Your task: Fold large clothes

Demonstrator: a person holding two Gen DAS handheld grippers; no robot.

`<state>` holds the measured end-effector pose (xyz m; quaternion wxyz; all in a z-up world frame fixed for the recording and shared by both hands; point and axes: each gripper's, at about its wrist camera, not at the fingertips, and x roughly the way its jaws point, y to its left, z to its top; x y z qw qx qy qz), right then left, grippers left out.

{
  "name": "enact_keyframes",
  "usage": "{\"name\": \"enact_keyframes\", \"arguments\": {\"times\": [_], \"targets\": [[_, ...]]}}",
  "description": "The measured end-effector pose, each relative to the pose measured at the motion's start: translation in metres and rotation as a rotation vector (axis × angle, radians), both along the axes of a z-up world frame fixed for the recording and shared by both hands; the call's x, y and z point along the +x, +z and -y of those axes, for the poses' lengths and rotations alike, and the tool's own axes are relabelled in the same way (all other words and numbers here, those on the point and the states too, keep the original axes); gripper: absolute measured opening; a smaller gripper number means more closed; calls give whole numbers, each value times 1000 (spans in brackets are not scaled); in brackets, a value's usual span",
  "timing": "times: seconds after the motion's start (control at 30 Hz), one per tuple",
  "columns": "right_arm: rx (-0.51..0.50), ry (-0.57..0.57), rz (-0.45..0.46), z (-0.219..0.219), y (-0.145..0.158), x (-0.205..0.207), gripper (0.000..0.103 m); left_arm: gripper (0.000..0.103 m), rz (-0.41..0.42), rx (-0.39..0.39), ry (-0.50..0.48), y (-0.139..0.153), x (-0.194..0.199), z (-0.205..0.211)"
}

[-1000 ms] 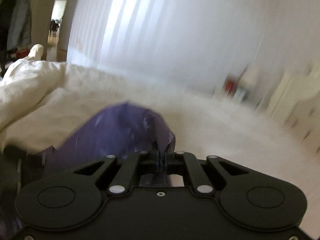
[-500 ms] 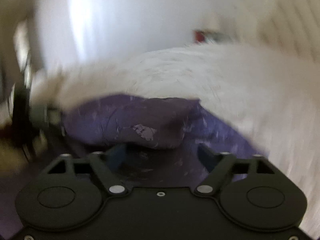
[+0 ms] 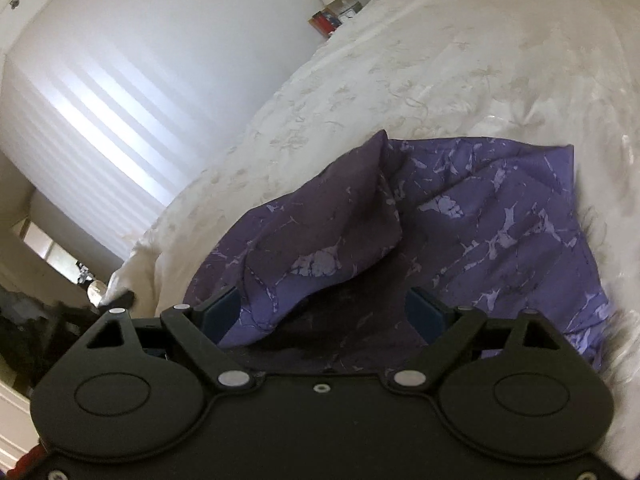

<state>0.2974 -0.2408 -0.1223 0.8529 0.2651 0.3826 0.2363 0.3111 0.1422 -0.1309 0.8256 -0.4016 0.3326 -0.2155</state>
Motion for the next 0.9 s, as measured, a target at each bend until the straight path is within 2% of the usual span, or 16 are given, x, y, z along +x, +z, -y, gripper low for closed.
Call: {"name": "enact_keyframes", "arguments": {"times": [0.17,0.2,0.23,0.3,0.33,0.43,0.53,0.67,0.73,0.8,0.9], "targets": [[7,-22,-5,5,0,-11,91,102,-48,106,-15,-1,18,41],[4,-28,-3,6,0,-13,91,99,-70,120,-17,-2,21,45],[7,-33,-4,8,1,-15,91,89,-95,124,-30,-6,26,50],[16,-41,-10,11,3,-18,91,0,-127,113,-10,-10,32,49],[22,-48,-14,14,4,-19,91,2,-154,106,18,-8,30,45],[68,-85,-44,24,3,-17,92,2,-124,-35,21,7,37,28],[185,-147,-104,37,-4,-10,97,2,-87,-129,29,33,52,13],[405,-189,-231,44,-29,6,99,2,-88,-157,34,52,72,5],[397,-153,-267,34,-36,14,98,2,-93,-160,33,54,78,4],[349,-86,-265,18,-40,21,98,2,-101,-184,28,51,82,8],[336,-23,-273,-3,-50,34,93,2,-101,-202,26,46,83,10]]}}
